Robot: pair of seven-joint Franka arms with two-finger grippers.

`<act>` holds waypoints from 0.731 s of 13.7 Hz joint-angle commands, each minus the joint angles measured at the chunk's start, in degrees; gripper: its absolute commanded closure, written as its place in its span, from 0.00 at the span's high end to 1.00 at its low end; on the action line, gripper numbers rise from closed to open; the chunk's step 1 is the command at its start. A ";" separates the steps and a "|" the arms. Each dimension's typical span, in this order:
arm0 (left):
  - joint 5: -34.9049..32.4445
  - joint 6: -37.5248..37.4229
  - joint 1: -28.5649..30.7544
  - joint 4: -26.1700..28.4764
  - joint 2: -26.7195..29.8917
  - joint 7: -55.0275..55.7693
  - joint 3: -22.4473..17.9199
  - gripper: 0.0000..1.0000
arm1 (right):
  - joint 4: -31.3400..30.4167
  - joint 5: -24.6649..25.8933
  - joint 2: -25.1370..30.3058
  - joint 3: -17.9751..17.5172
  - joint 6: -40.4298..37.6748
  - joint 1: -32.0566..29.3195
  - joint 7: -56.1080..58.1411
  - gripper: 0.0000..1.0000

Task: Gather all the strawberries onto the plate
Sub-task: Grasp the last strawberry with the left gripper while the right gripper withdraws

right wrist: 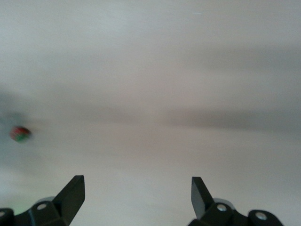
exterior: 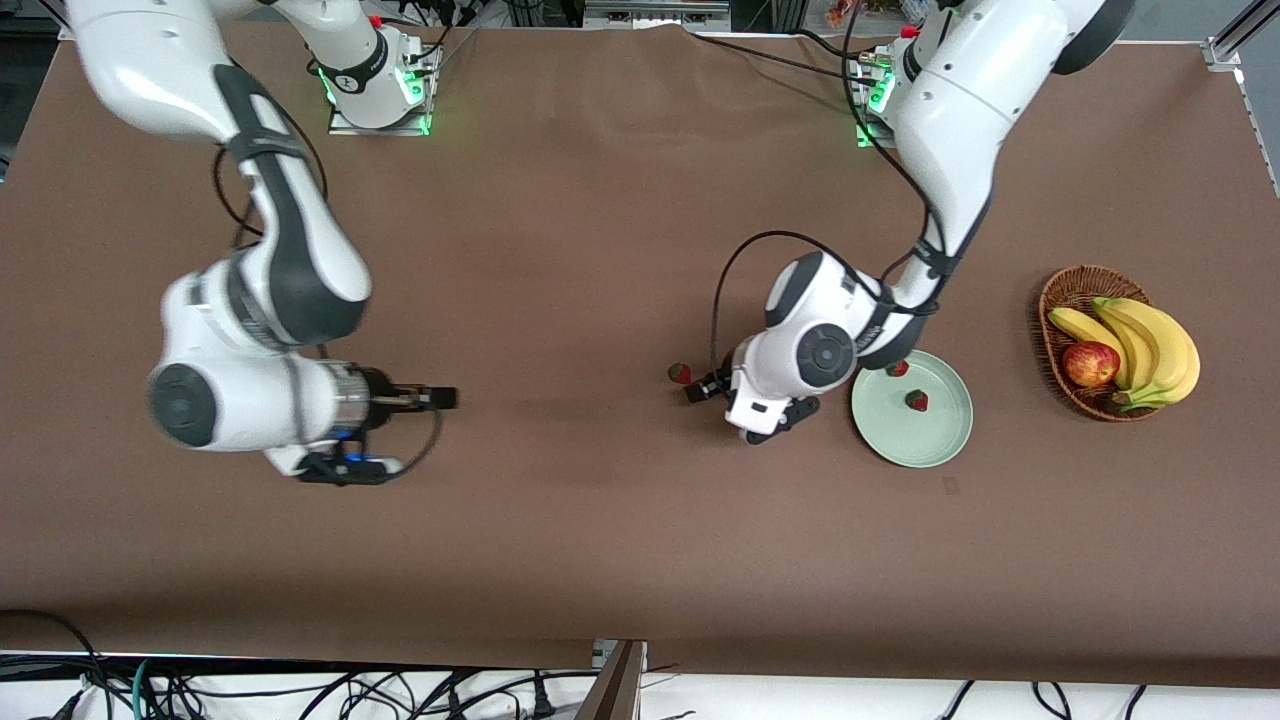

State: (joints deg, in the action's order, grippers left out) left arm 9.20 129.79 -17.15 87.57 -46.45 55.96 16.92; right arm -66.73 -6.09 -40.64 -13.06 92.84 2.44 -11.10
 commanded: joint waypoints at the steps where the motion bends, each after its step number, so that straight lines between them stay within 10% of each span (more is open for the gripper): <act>1: 0.64 2.22 -1.57 0.05 -0.48 4.15 -0.93 1.00 | -1.12 5.36 5.63 -0.39 -7.29 -3.23 5.82 1.00; 10: 1.17 6.62 -3.59 2.34 -0.48 7.23 -0.66 0.80 | -14.03 12.07 29.55 2.34 -14.18 -4.91 7.77 1.00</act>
State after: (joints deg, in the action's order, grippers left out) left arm 9.20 135.54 -19.84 89.09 -47.76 62.70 16.80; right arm -73.04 5.18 -16.81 -11.20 77.37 -2.08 -4.13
